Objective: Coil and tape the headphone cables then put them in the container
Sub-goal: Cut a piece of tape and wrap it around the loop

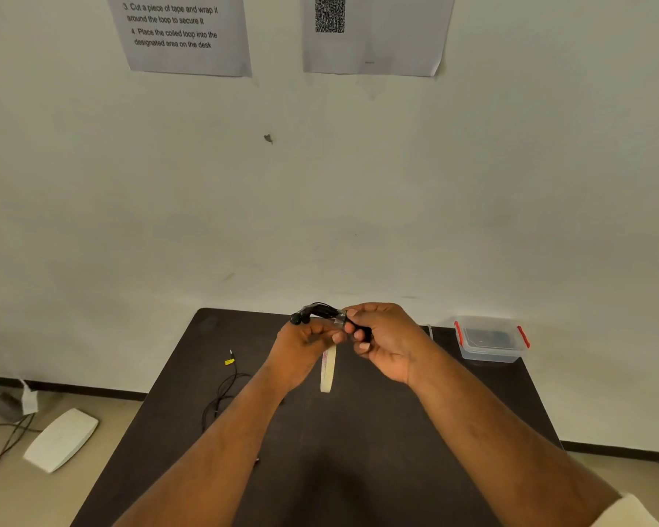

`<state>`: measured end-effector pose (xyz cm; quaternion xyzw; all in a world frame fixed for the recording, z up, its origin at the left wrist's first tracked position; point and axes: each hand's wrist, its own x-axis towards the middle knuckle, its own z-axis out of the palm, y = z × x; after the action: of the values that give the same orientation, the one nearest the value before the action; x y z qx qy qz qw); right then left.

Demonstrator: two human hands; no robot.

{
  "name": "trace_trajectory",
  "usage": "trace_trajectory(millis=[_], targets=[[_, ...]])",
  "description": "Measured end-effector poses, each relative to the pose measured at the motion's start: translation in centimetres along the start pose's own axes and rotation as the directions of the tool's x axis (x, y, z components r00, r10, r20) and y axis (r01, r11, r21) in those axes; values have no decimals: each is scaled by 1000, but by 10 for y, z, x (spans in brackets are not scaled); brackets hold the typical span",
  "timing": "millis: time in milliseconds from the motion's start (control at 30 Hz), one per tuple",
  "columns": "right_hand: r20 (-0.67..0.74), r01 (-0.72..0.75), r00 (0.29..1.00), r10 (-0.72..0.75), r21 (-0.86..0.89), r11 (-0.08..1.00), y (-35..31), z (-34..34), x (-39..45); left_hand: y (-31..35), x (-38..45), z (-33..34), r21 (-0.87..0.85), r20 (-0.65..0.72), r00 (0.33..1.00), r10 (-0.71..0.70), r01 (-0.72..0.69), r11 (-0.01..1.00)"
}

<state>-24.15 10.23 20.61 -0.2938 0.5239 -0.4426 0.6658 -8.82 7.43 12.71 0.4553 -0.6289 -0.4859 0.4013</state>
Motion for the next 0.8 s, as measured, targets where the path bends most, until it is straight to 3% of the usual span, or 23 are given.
trace_trajectory(millis=[200,333,433,533,633,800], targets=[[47,-97,994,95,47,994,2,-8,5,2,-4,2,-5,77,995,56,-56,998],[132,-136,983,130,42,990,1,-16,4,8,-3,3,-54,11,999,43,-43,998],[156,-141,979,129,69,988,1,-18,4,10,-1,4,14,3,996,93,-93,996],[179,-147,975,130,84,985,2,-20,5,13,-2,7,-68,-41,996,77,-80,994],[177,-69,982,64,23,997,5,-19,3,18,-6,9,-140,-62,997,56,-64,988],[187,249,961,-203,-270,930,15,-15,-3,21,-8,5,-176,3,1000,-17,17,984]])
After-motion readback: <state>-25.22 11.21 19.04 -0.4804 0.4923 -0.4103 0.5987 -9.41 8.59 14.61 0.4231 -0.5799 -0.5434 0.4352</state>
